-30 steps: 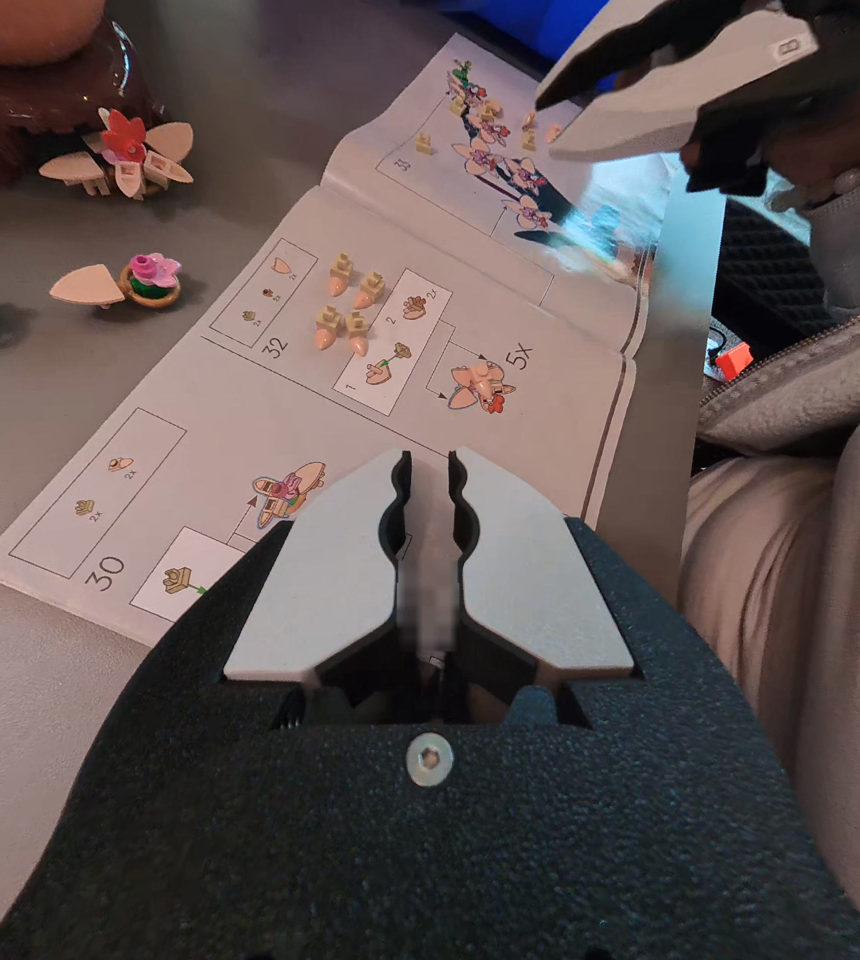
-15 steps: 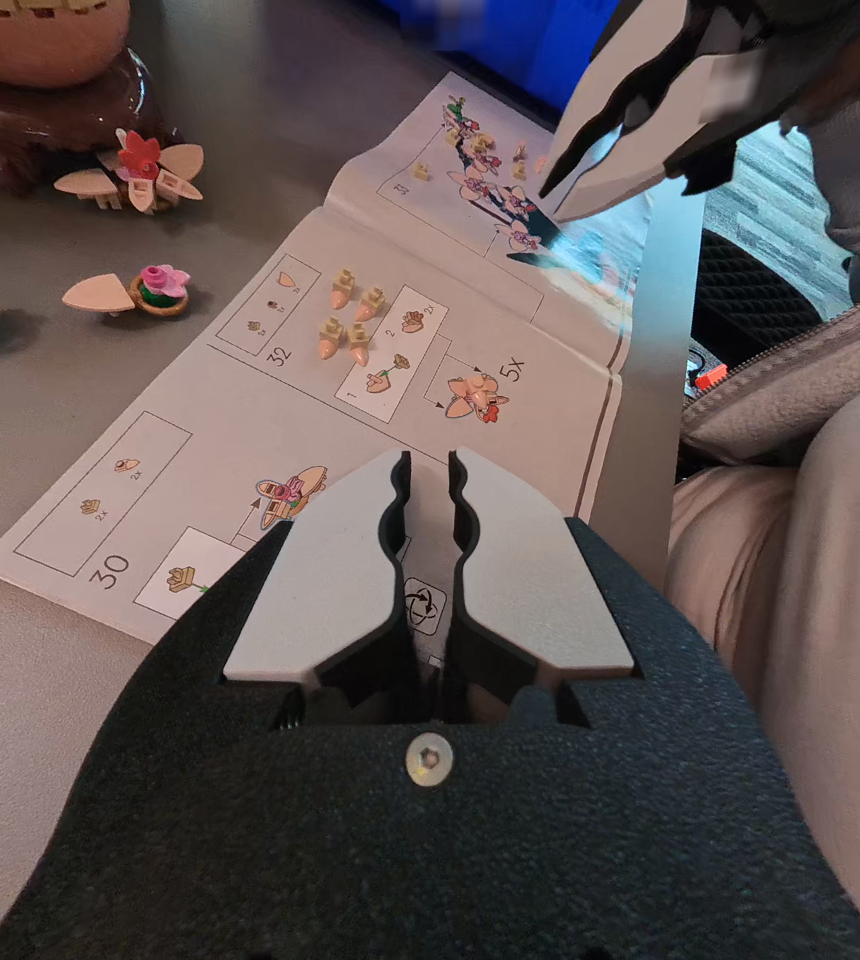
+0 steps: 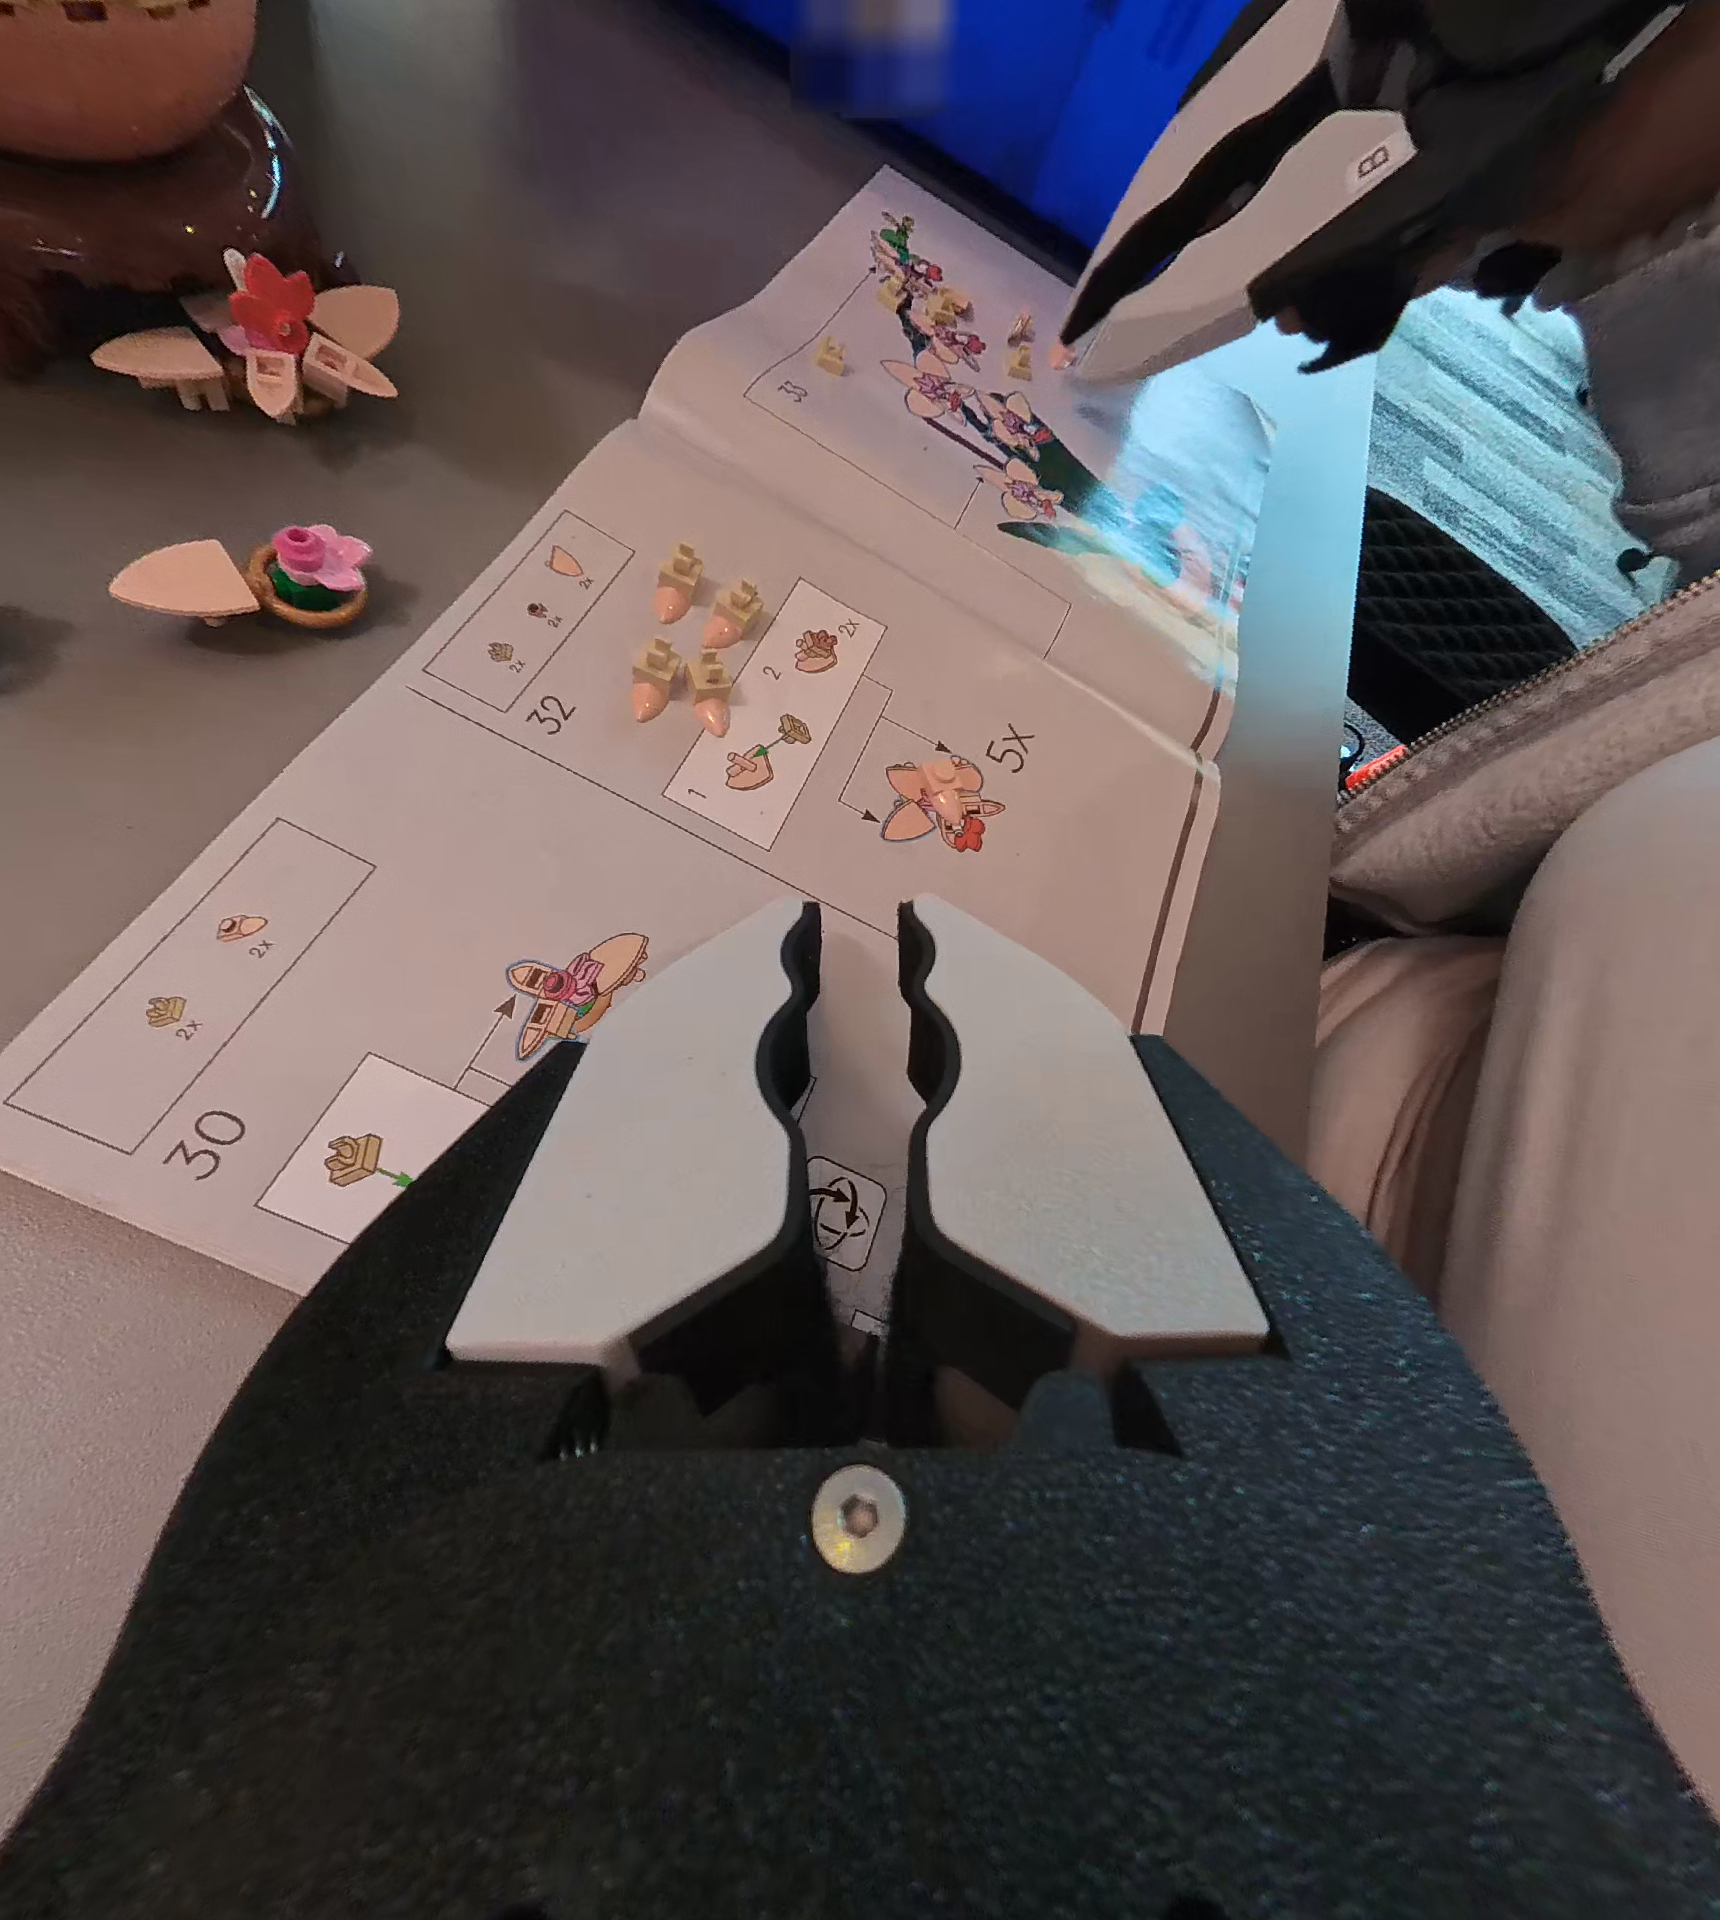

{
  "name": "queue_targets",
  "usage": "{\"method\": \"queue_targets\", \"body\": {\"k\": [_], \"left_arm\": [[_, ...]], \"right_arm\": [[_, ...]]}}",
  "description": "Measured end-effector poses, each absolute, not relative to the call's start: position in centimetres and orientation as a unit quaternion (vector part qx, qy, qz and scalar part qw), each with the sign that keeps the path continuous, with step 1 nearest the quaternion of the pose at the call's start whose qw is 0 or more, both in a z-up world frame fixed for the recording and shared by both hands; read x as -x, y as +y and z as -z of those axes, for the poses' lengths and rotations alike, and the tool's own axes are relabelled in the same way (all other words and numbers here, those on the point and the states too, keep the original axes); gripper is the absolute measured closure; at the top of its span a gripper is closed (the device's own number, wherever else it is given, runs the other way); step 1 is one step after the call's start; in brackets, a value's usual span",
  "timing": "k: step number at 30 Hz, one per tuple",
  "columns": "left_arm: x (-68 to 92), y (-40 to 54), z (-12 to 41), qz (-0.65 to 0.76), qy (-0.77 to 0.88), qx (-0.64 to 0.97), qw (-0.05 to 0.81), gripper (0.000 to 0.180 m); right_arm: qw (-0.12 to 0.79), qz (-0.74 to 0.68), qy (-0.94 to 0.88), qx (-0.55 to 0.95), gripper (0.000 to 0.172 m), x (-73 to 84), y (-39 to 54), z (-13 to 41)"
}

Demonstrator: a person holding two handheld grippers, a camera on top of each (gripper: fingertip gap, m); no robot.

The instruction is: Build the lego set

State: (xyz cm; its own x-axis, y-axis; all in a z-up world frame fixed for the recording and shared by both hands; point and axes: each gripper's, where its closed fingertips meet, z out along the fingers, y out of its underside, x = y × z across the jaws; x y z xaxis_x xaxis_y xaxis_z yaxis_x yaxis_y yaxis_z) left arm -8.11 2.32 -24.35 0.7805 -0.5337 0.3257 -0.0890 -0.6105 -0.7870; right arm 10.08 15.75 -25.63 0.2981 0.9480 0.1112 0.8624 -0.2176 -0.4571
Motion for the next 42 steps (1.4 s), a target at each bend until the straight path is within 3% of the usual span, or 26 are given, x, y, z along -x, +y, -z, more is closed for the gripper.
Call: {"method": "queue_targets", "body": {"k": [16, 26, 30, 36, 42], "left_arm": [[8.3, 2.4, 24.0, 0.290, 0.172, 0.849, 0.407, 0.166], [8.3, 2.4, 24.0, 0.291, 0.171, 0.848, 0.408, 0.166], [8.3, 2.4, 24.0, 0.292, 0.170, 0.848, 0.408, 0.166], [8.3, 2.4, 24.0, 0.291, 0.171, 0.848, 0.408, 0.166], [8.3, 2.4, 24.0, 0.291, 0.171, 0.847, 0.410, 0.166]], "right_arm": [[0.201, -0.111, -0.532, 0.815, 0.159, -9.5, 17.0, 26.6], [0.200, -0.152, -0.492, 0.834, 0.165, -9.3, 16.8, 26.7], [0.214, -0.193, -0.531, 0.797, 0.166, -7.6, 15.5, 26.0], [0.324, -0.203, -0.659, 0.648, 0.166, -3.8, 13.0, 21.7], [0.307, -0.227, -0.708, 0.595, 0.166, -1.6, 10.2, 20.8]]}}
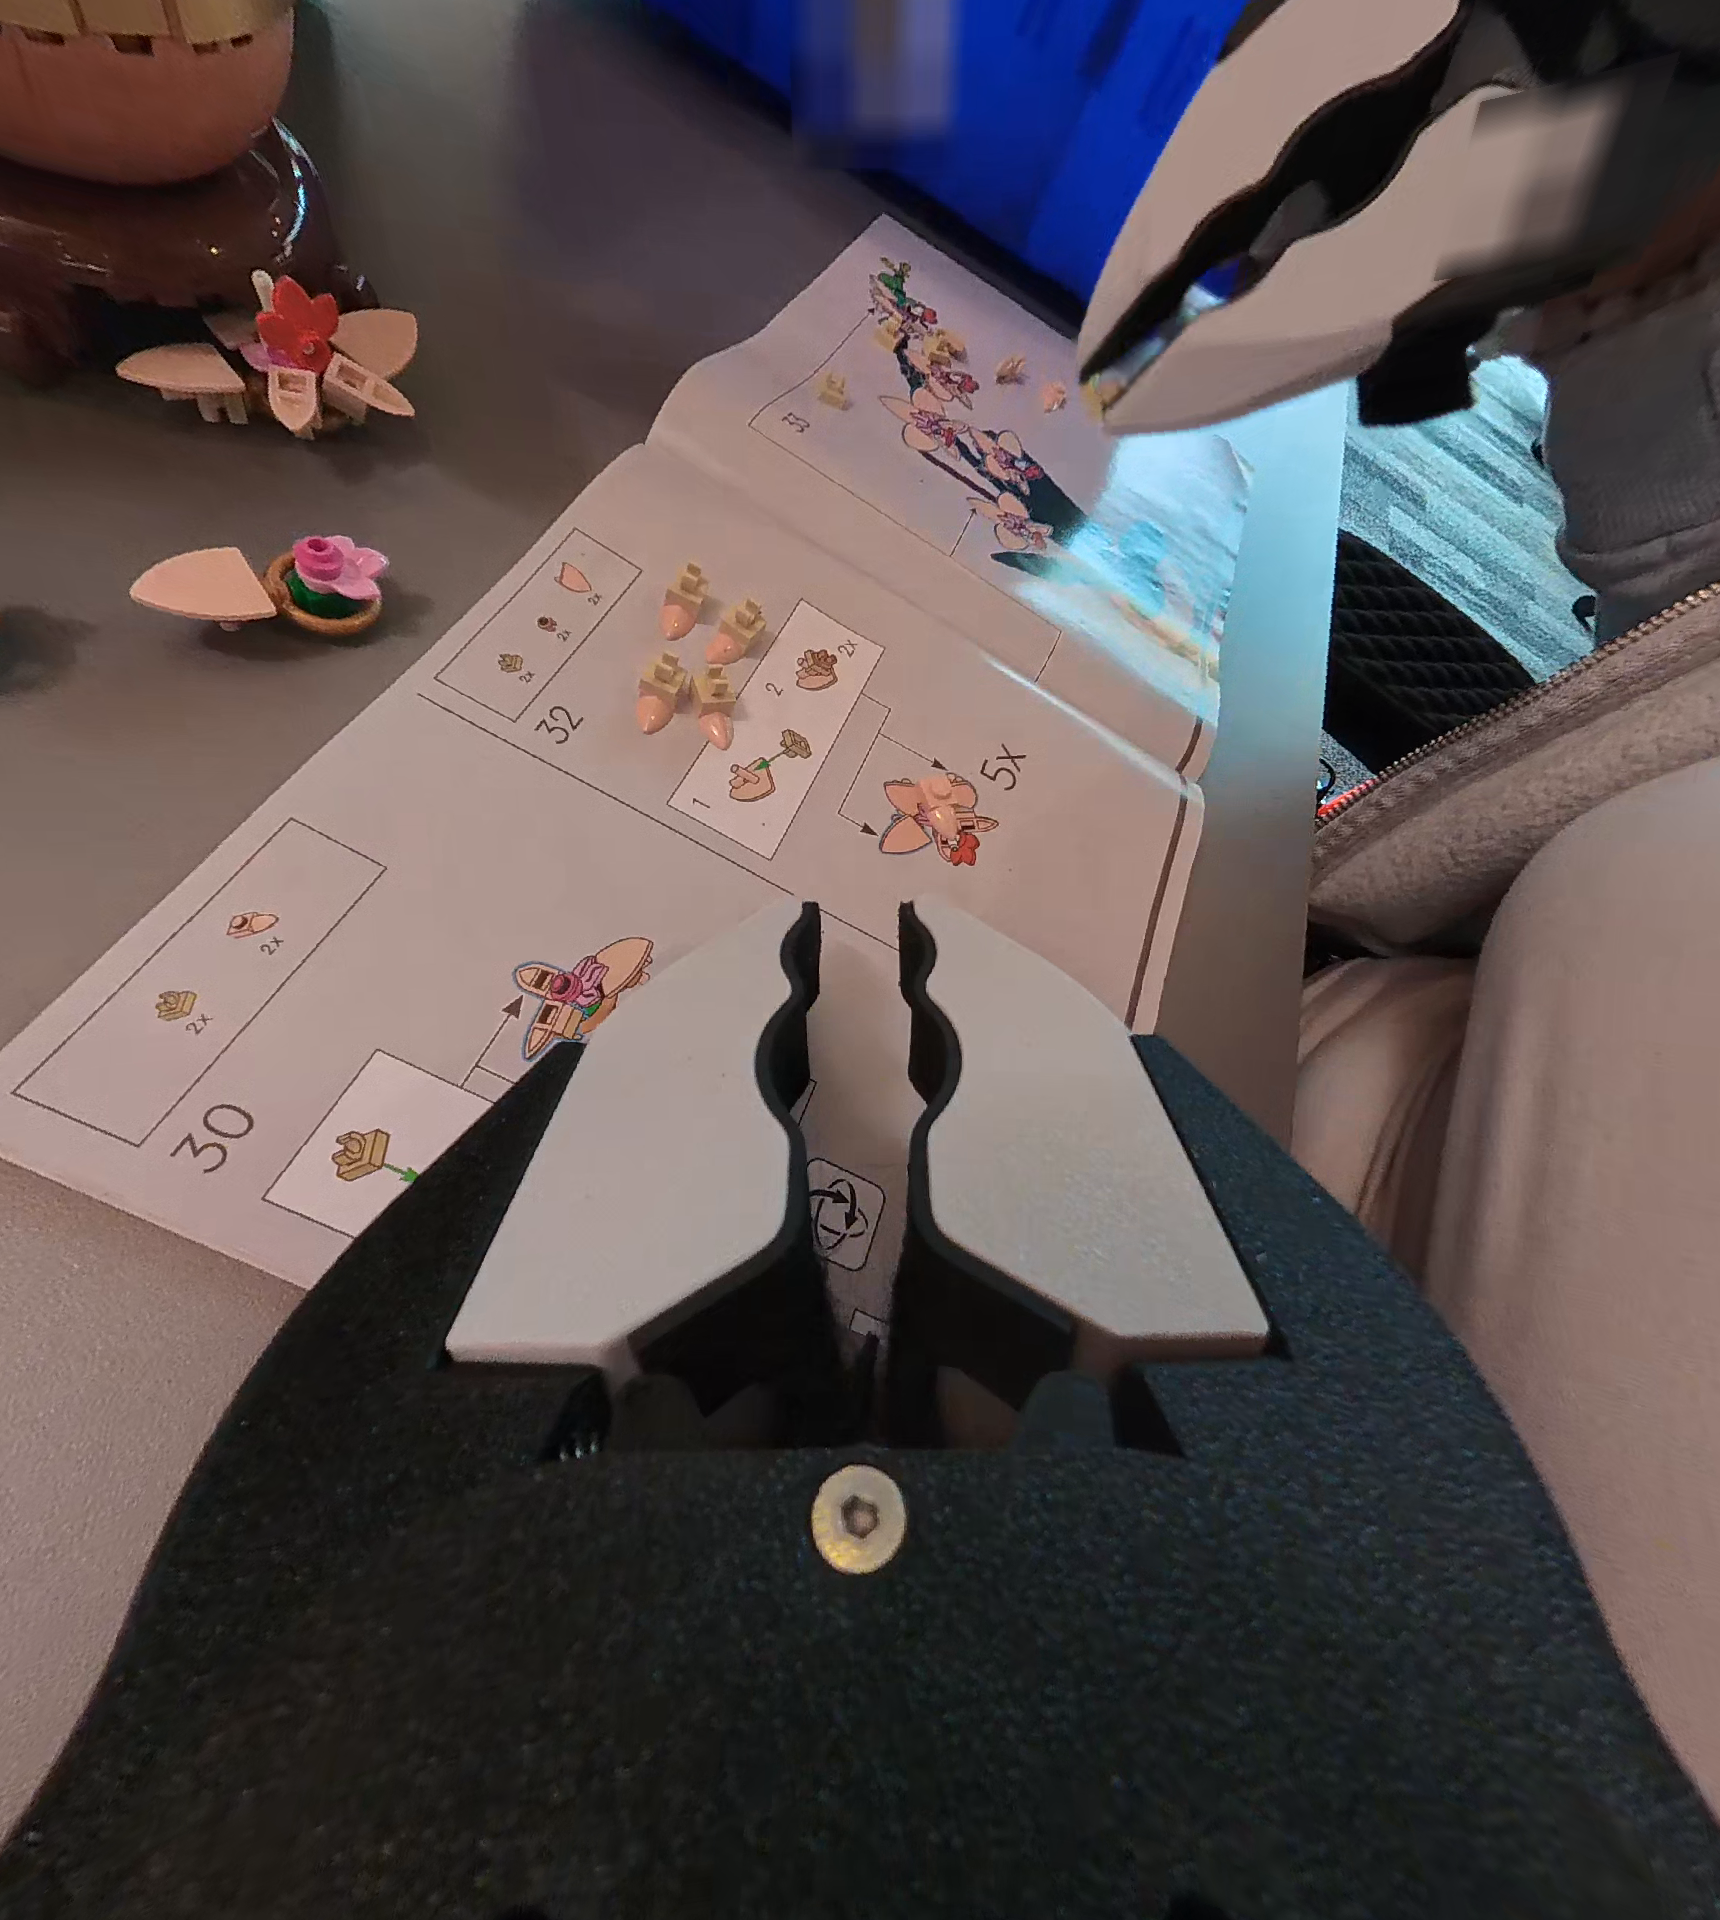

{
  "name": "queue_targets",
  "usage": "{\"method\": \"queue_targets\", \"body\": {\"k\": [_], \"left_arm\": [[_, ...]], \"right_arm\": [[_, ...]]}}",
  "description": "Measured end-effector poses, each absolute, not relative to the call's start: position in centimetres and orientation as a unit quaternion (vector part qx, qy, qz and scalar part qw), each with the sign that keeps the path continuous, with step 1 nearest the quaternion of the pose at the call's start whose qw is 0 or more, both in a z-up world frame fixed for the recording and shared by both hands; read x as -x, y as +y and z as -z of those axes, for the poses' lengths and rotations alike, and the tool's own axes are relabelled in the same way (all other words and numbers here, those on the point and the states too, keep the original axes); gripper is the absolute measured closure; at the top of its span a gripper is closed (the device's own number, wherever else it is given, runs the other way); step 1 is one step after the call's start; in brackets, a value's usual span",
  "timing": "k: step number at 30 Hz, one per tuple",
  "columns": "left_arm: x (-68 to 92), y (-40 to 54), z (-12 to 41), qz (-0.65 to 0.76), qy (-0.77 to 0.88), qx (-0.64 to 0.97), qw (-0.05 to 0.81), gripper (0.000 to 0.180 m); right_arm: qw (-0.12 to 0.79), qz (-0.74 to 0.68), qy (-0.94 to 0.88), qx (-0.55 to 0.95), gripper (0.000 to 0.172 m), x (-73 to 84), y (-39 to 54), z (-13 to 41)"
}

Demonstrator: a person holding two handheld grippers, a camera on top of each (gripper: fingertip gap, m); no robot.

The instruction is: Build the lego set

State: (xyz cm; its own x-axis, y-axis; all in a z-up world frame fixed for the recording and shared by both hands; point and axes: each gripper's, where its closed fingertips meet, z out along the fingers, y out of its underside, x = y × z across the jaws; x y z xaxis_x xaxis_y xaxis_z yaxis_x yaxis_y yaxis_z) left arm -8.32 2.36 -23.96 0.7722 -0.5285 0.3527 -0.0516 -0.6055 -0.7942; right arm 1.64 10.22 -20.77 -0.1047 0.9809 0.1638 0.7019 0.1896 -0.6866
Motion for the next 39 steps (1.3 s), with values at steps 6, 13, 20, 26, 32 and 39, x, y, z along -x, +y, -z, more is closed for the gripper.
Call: {"method": "queue_targets", "body": {"k": [6, 13, 20, 26, 32, 39], "left_arm": [[8.3, 2.4, 24.0, 0.292, 0.170, 0.847, 0.409, 0.166], [8.4, 2.4, 23.9, 0.293, 0.168, 0.846, 0.413, 0.166], [8.4, 2.4, 23.8, 0.298, 0.167, 0.845, 0.412, 0.166], [8.4, 2.4, 23.8, 0.300, 0.165, 0.844, 0.413, 0.166], [8.4, 2.4, 23.8, 0.299, 0.166, 0.844, 0.412, 0.166], [8.4, 2.4, 24.0, 0.294, 0.168, 0.847, 0.409, 0.166]], "right_arm": [[0.197, -0.275, -0.803, 0.491, 0.166, 1.2, 4.3, 23.9], [0.131, -0.251, -0.848, 0.448, 0.155, 2.2, 3.8, 26.4], [0.148, -0.263, -0.829, 0.471, 0.148, 2.2, 4.2, 26.4], [0.143, -0.248, -0.773, 0.567, 0.145, 1.7, 5.6, 26.4], [0.114, -0.238, -0.724, 0.637, 0.136, 0.2, 6.2, 26.1], [0.159, -0.115, -0.923, 0.330, 0.157, 0.3, 7.3, 24.7]]}}
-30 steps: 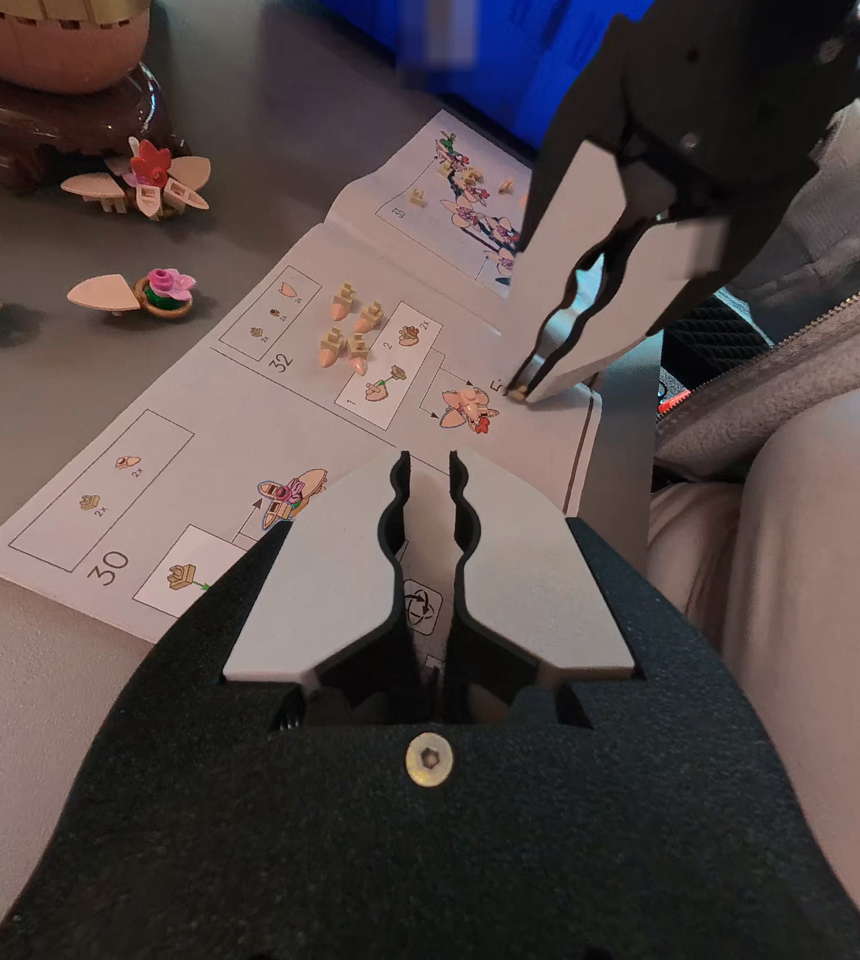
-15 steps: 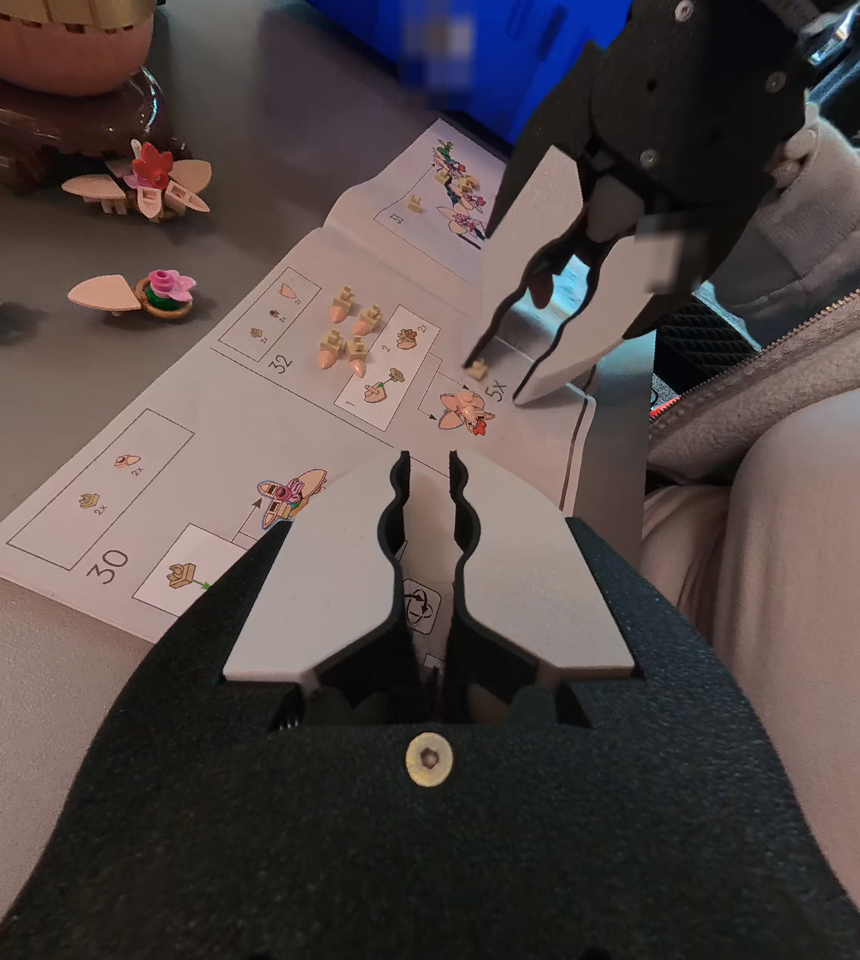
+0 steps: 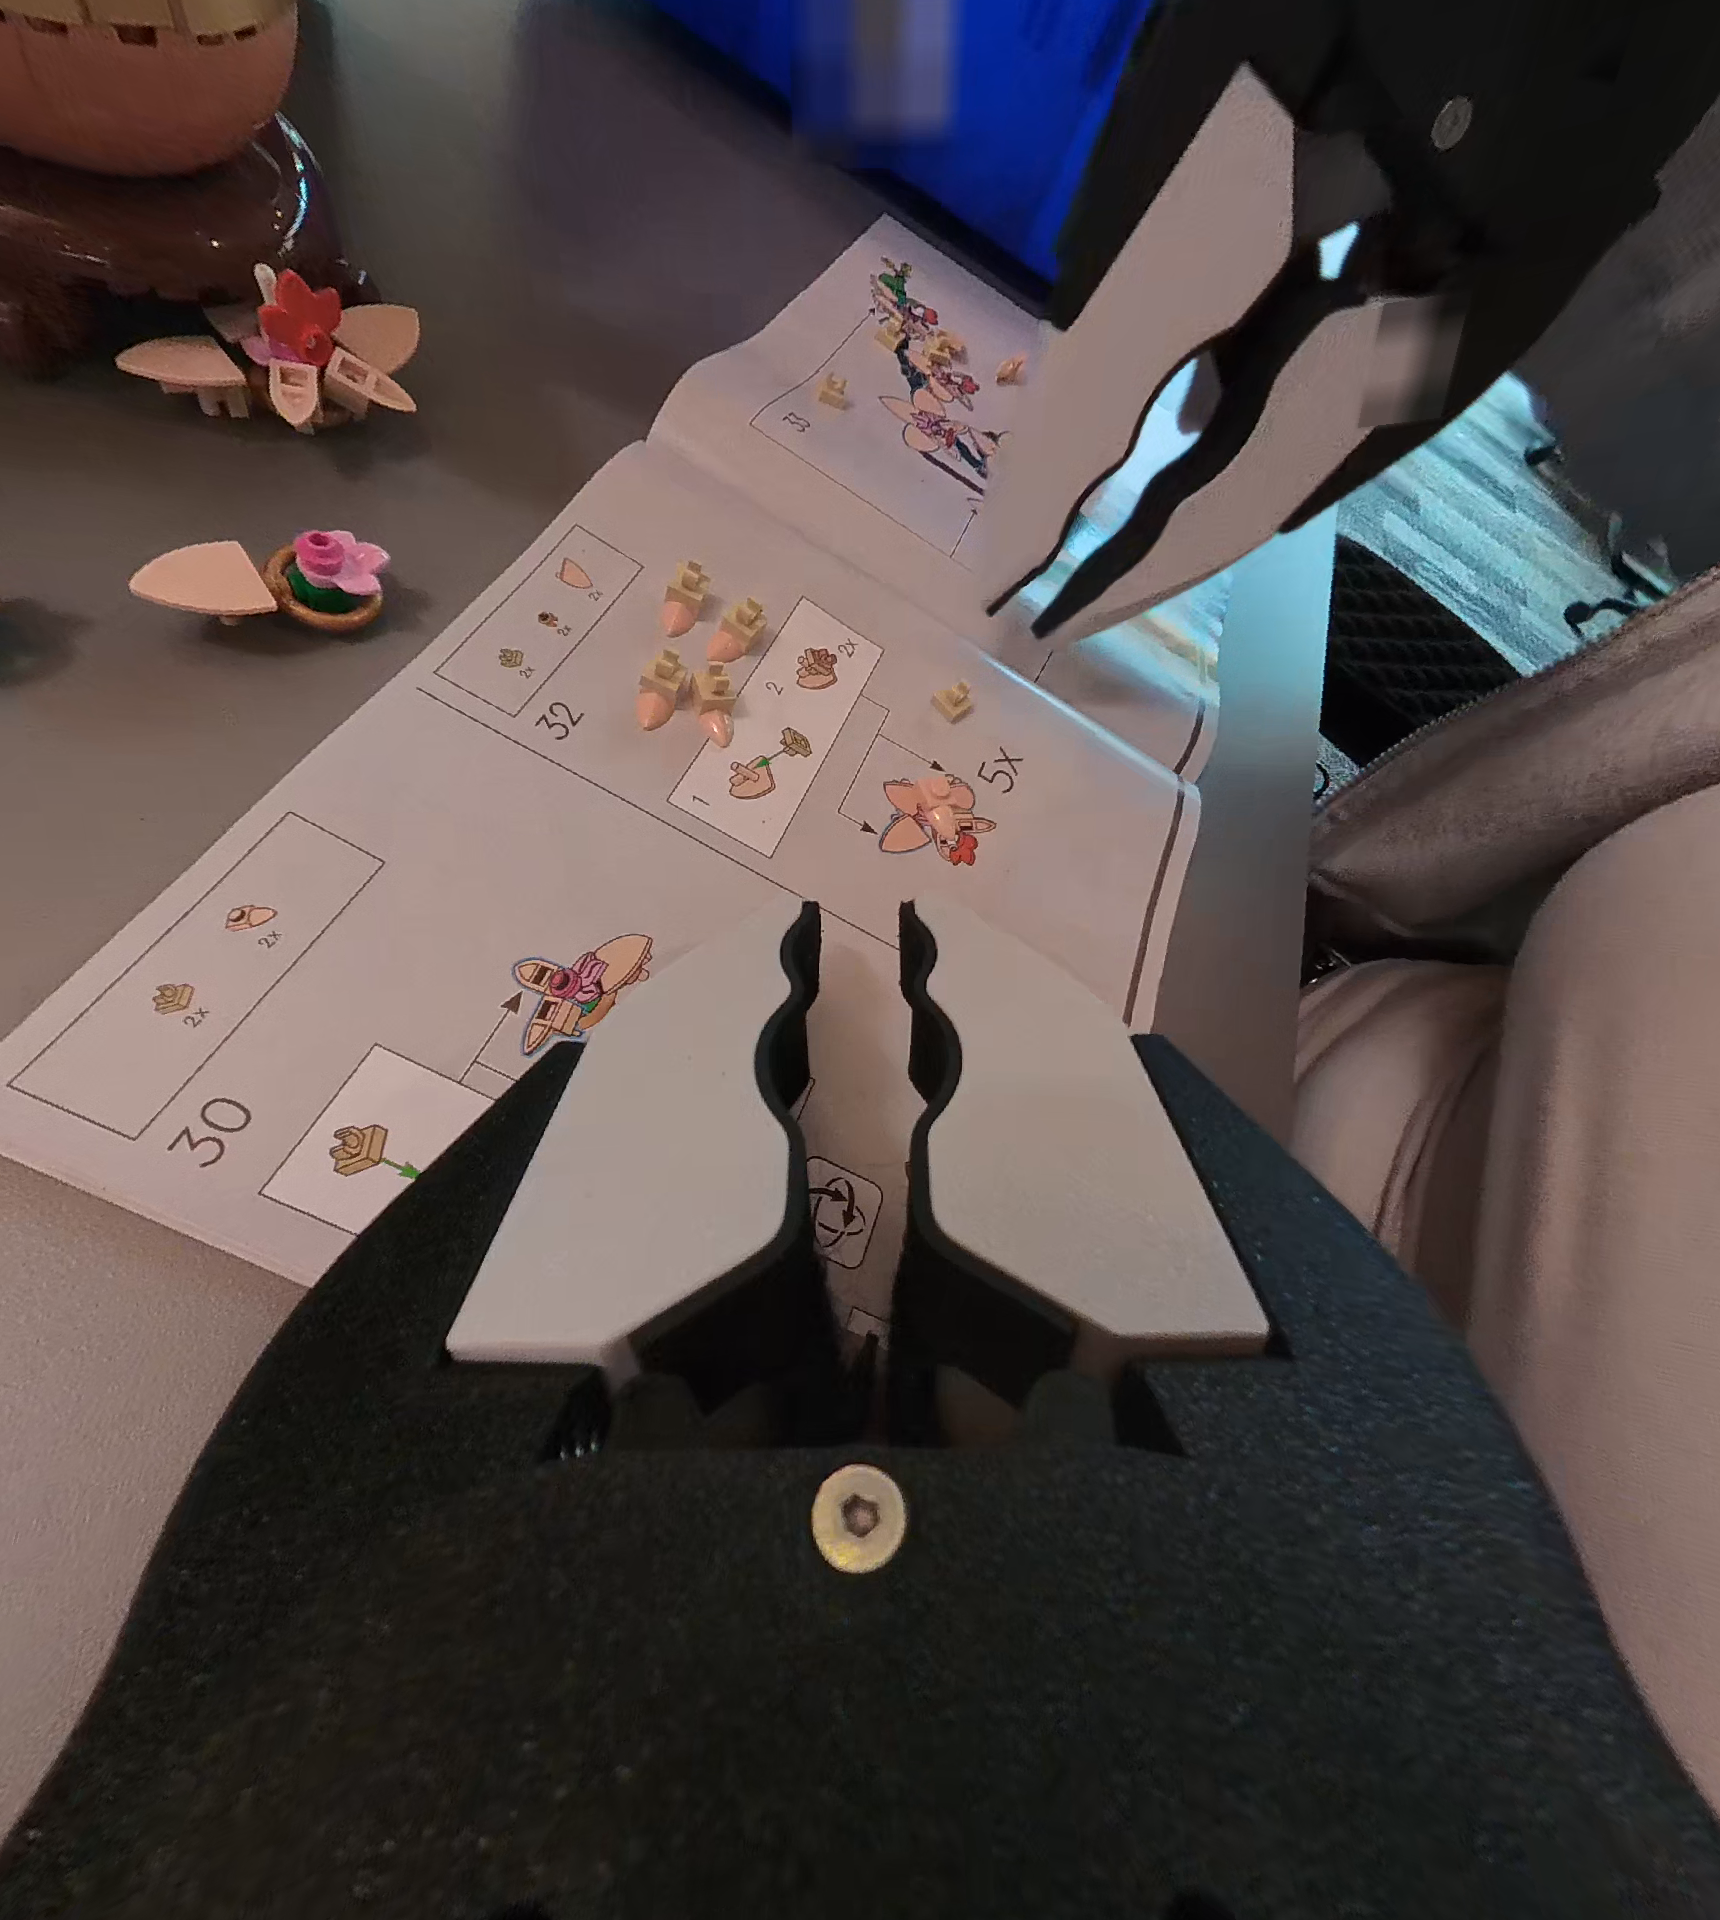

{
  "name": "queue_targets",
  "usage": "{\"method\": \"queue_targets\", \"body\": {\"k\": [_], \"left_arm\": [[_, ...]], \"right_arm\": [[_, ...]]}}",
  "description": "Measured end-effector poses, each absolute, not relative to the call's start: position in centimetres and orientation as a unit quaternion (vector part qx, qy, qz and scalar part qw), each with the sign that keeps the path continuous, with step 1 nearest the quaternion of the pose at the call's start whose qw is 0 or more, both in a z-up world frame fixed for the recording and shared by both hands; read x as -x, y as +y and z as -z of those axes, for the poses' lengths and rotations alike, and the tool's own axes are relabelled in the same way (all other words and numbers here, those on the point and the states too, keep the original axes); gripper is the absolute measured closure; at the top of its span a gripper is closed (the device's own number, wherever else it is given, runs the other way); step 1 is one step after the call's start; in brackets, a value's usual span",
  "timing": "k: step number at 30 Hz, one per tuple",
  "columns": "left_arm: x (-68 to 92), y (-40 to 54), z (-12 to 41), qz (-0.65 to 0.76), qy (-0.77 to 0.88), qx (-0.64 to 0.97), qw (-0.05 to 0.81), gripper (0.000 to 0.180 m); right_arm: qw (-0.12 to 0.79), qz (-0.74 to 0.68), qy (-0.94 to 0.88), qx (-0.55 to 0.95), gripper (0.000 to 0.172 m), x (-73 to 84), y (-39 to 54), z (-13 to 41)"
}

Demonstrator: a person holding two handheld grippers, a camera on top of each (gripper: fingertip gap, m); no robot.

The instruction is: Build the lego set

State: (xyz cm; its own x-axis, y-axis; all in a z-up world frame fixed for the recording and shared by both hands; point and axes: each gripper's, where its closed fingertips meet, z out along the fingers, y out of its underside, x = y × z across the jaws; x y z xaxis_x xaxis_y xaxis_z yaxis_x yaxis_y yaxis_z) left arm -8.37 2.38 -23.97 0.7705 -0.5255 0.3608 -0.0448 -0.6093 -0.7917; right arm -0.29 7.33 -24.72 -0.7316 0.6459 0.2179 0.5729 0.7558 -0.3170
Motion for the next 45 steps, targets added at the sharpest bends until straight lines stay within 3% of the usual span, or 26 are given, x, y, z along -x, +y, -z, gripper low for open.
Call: {"method": "queue_targets", "body": {"k": [7, 14, 16, 27, 33, 35, 41, 45], "left_arm": [[8.4, 2.4, 23.8, 0.300, 0.166, 0.844, 0.413, 0.166], [8.5, 2.4, 23.5, 0.312, 0.159, 0.839, 0.417, 0.166], [8.5, 2.3, 23.5, 0.314, 0.159, 0.838, 0.417, 0.166], [8.4, 2.3, 23.6, 0.310, 0.161, 0.840, 0.415, 0.166], [8.3, 2.3, 23.7, 0.305, 0.168, 0.842, 0.412, 0.166], [8.3, 2.2, 23.8, 0.301, 0.169, 0.843, 0.411, 0.166], [8.6, 2.4, 24.4, 0.272, 0.158, 0.858, 0.406, 0.166], [8.5, 2.1, 24.9, 0.263, 0.141, 0.870, 0.393, 0.166]], "right_arm": [[0.063, -0.096, -0.985, 0.125, 0.160, 1.6, 6.6, 25.4], [0.043, -0.095, -0.988, 0.110, 0.158, 1.8, 6.8, 26.5], [0.049, -0.102, -0.985, 0.129, 0.165, 2.0, 6.7, 26.5], [0.076, -0.215, -0.868, 0.442, 0.166, 2.7, 5.4, 25.7], [0.147, -0.188, -0.924, 0.298, 0.166, 3.7, 5.0, 24.5], [0.125, -0.165, -0.927, 0.314, 0.166, 4.0, 5.5, 24.6], [0.084, -0.219, -0.786, 0.571, 0.166, 4.6, 4.4, 25.0], [0.107, -0.217, -0.681, 0.692, 0.168, 3.3, 4.3, 25.8]]}}
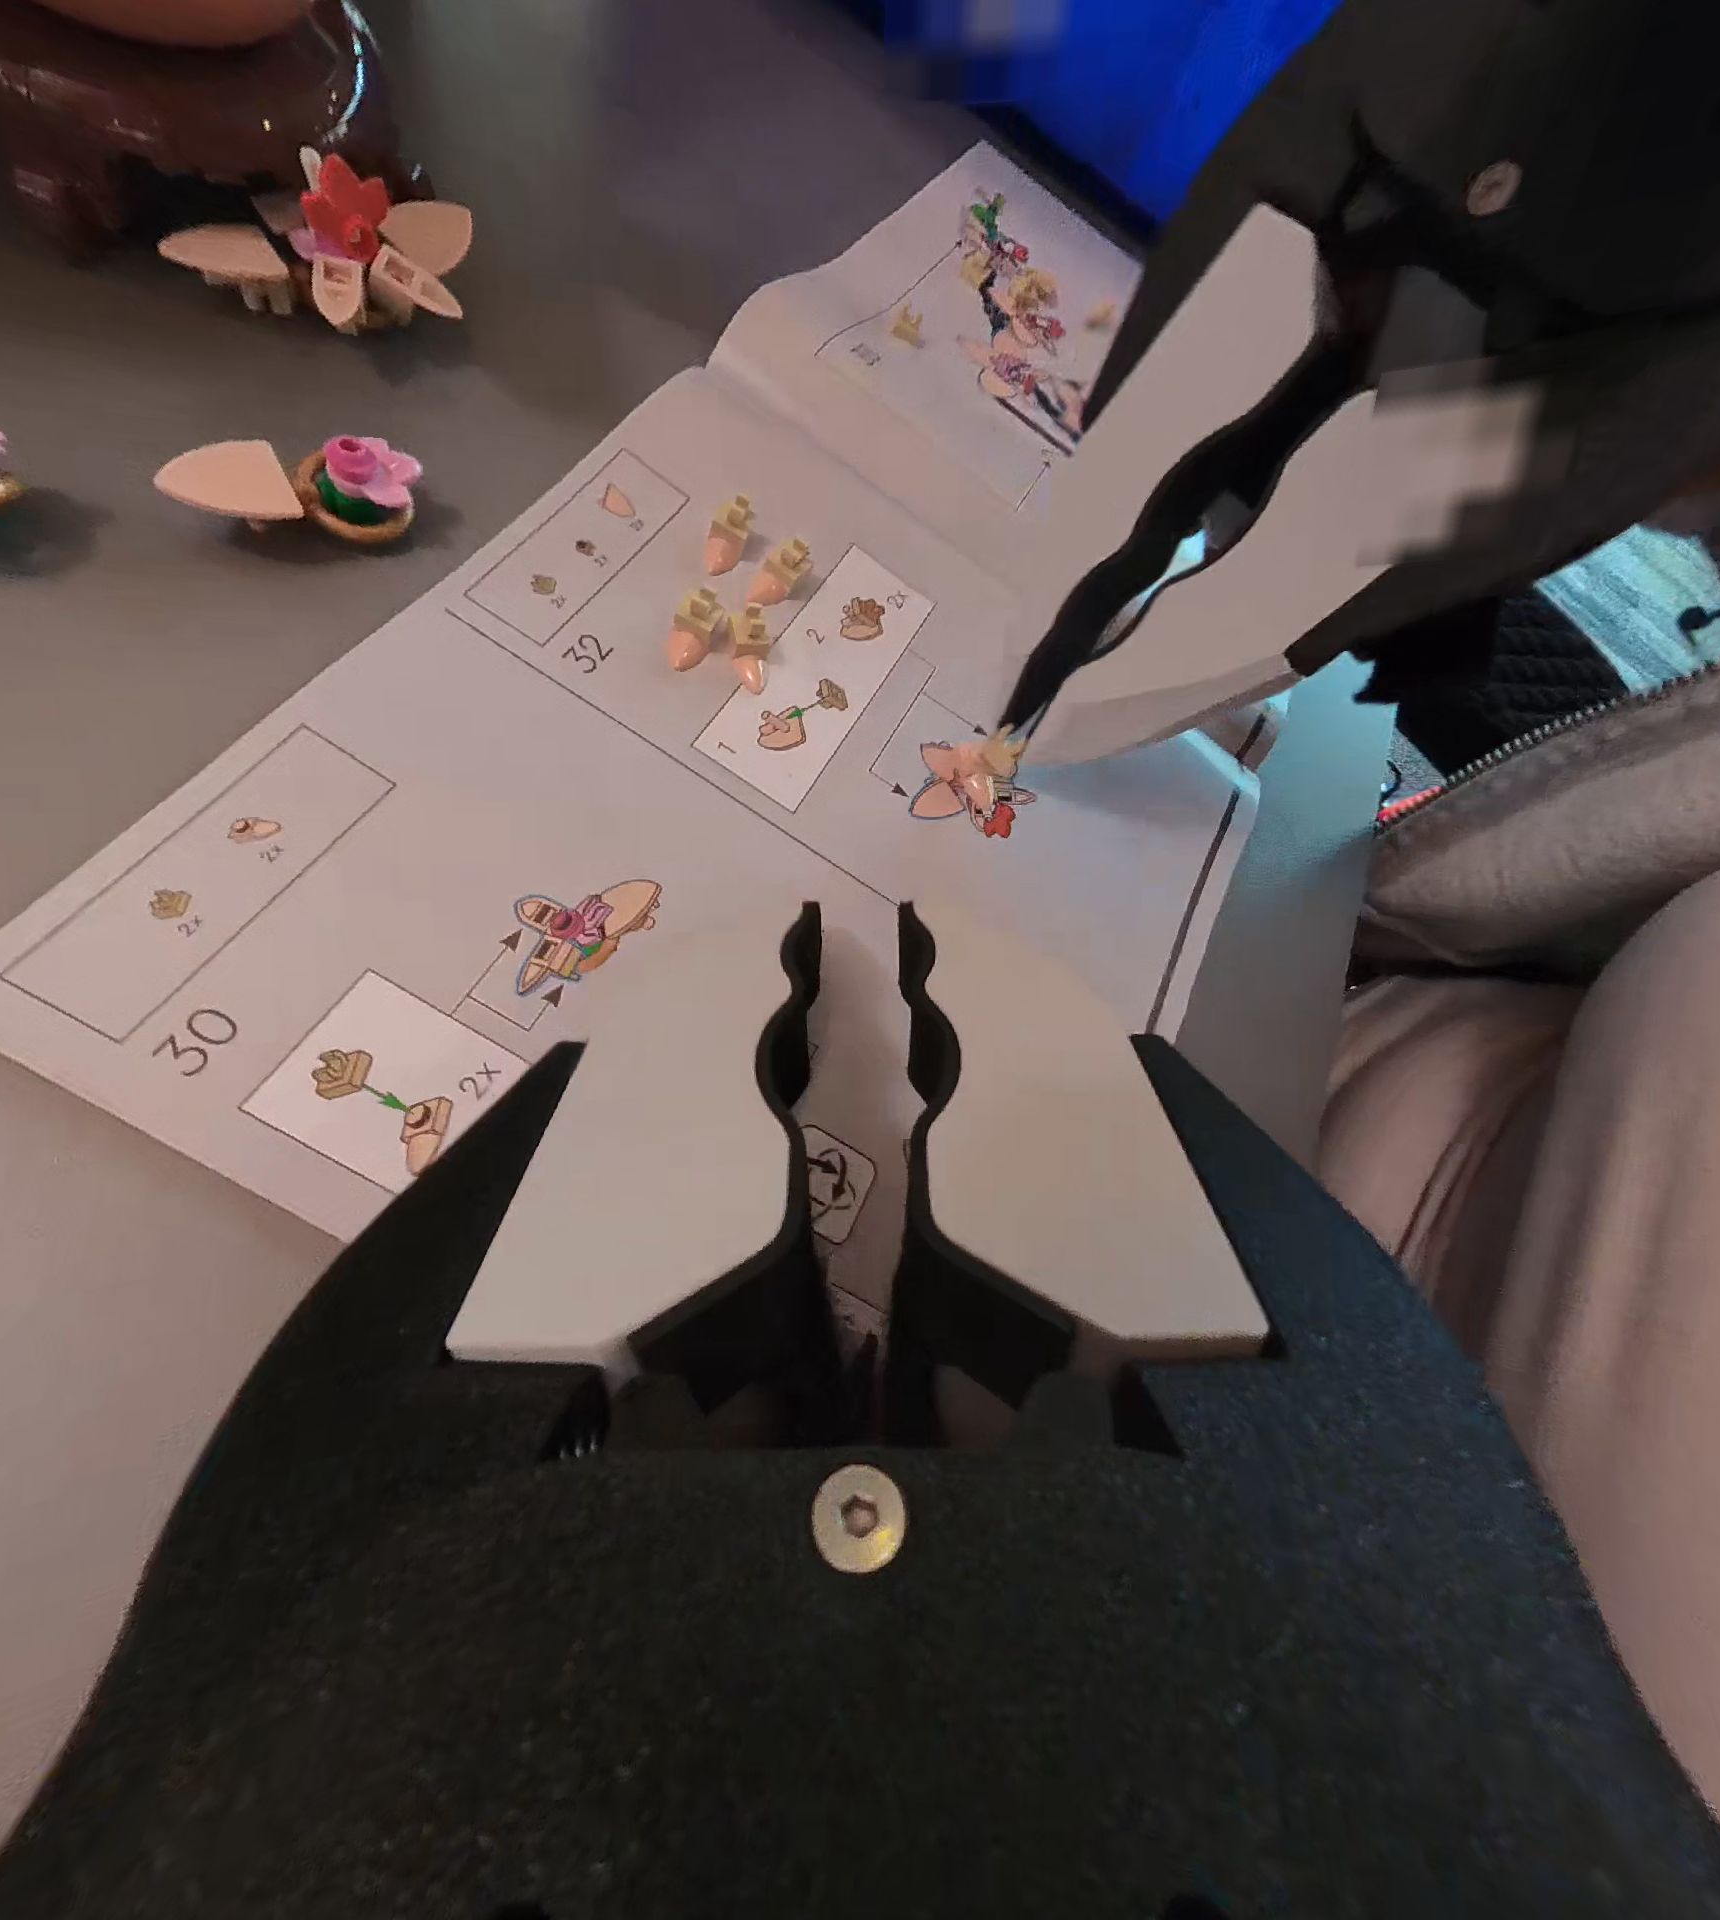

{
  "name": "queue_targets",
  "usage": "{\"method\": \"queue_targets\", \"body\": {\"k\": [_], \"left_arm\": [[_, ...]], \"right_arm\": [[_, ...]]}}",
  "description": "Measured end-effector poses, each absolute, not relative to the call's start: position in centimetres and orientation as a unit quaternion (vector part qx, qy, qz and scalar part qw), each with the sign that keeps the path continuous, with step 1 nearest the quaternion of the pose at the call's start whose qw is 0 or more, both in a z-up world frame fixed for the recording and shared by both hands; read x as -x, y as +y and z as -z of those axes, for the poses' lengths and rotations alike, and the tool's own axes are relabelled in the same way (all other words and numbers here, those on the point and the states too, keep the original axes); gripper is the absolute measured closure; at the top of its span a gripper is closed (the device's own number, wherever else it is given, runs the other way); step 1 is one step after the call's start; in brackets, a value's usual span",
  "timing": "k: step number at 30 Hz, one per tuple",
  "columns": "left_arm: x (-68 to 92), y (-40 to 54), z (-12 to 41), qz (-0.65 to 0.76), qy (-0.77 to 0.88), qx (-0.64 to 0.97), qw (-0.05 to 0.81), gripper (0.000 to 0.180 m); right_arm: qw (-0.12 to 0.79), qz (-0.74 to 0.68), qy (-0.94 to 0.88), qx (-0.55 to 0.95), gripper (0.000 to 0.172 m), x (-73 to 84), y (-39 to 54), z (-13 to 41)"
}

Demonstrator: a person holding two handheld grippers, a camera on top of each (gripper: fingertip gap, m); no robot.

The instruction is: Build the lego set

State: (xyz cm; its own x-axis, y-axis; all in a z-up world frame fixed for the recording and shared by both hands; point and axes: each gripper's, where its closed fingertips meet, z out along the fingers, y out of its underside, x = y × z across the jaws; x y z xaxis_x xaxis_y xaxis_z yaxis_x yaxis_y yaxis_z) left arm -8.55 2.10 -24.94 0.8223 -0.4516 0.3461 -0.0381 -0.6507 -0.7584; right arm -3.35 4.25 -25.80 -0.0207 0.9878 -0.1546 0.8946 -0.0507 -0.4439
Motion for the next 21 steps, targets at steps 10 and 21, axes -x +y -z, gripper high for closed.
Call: {"method": "queue_targets", "body": {"k": [10, 21], "left_arm": [[7.9, 1.6, 23.8, 0.346, 0.122, 0.842, 0.396, 0.166], [7.5, 1.3, 23.4, 0.371, 0.130, 0.830, 0.396, 0.166]], "right_arm": [[0.152, -0.191, -0.567, 0.787, 0.169, 3.0, 4.1, 25.7], [0.143, -0.182, -0.531, 0.815, 0.160, 3.3, 4.5, 26.1]]}}
